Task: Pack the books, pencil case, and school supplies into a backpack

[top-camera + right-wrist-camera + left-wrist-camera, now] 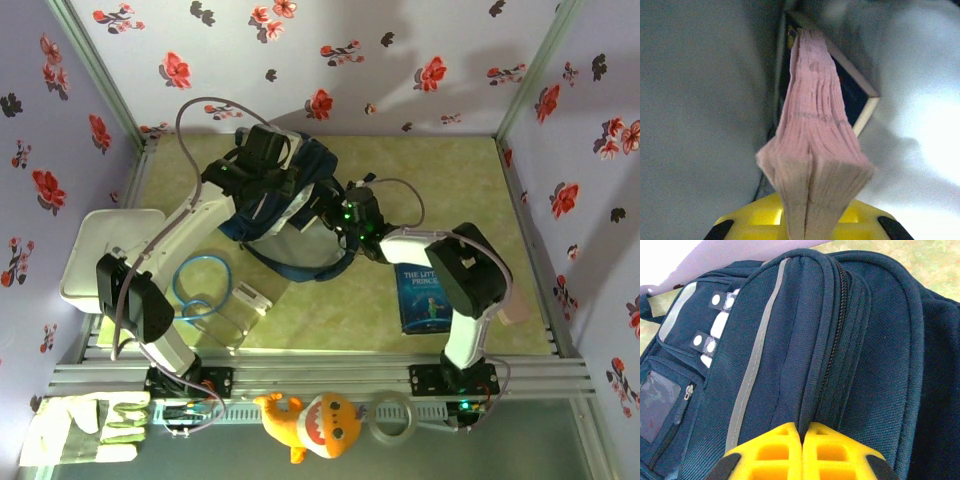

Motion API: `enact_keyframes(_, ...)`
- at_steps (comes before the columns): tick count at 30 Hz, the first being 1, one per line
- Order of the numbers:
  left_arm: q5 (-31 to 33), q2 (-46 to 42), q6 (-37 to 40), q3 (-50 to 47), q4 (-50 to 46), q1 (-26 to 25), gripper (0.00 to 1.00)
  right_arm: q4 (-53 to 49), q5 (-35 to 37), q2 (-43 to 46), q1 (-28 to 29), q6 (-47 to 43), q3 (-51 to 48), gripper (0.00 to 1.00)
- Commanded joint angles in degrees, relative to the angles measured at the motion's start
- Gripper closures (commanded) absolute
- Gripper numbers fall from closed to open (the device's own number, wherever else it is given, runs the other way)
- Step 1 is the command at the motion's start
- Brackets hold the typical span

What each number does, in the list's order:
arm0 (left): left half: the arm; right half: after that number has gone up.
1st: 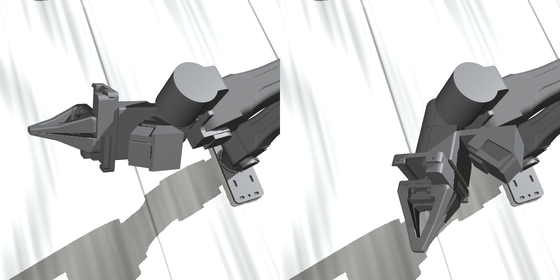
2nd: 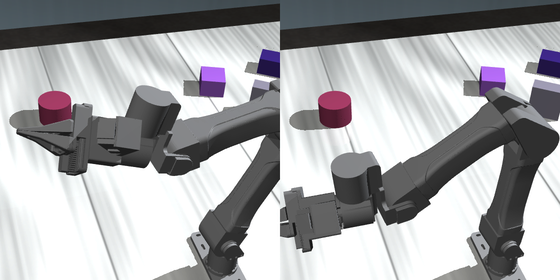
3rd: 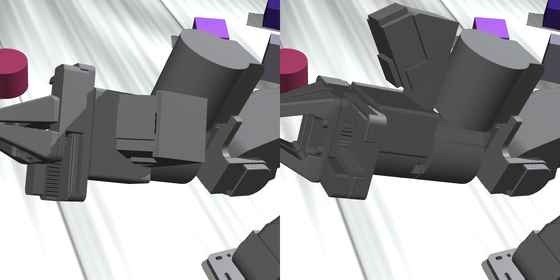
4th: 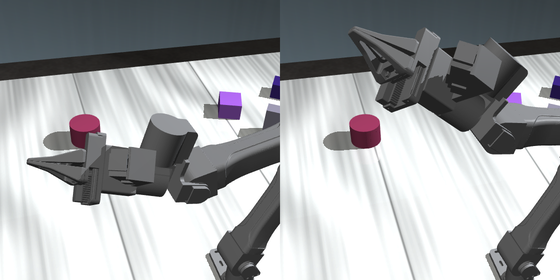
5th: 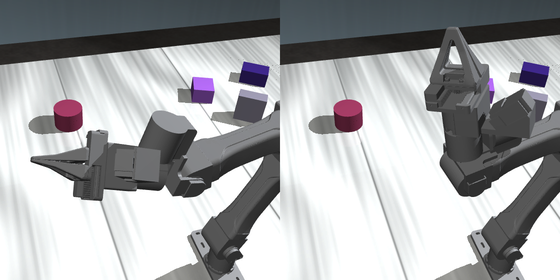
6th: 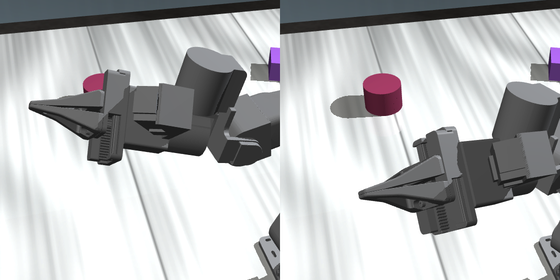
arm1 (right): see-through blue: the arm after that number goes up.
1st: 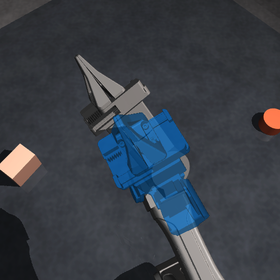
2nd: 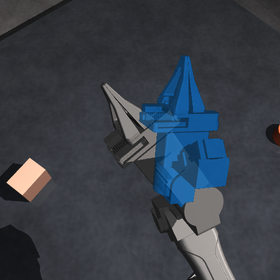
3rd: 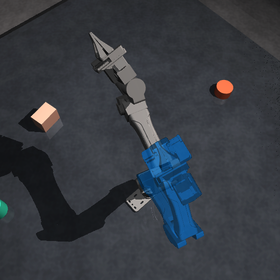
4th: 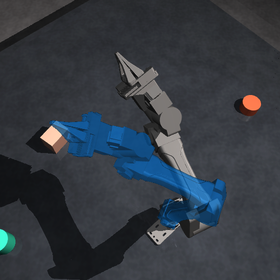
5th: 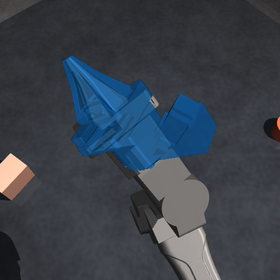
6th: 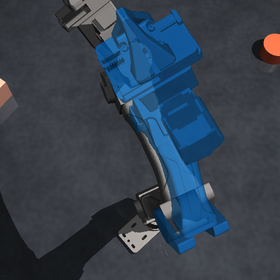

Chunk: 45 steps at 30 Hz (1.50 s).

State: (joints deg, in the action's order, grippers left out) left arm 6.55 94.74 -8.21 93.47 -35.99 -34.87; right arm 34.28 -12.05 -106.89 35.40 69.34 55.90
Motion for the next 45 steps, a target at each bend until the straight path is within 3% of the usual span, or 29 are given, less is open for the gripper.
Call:
enact_keyframes(1,-1.9,-3.8,-1.7,1.5,6.9,0.0,1.0,-1.2,5.4,-2.4,0.5,3.1,4.1,0.97)
enact_keyframes(14,-2.7,-3.8,-3.2,2.5,6.0,0.4,1.0,-4.8,6.9,-14.5,3.1,9.3,17.3,0.94)
enact_keyframes(29,-6.2,-3.4,-5.3,2.8,4.8,3.5,1.0,-2.0,-0.5,-24.8,3.1,14.0,30.9,0.72)
enact_keyframes(36,-8.1,-3.0,-5.6,1.6,4.2,5.2,1.0,-4.9,-2.8,-20.5,2.1,12.5,27.4,0.47)
enact_keyframes(45,-10.2,-3.0,-6.7,-1.0,4.9,8.0,1.0,-5.3,-3.7,-7.2,0.9,12.1,10.6,0.42)
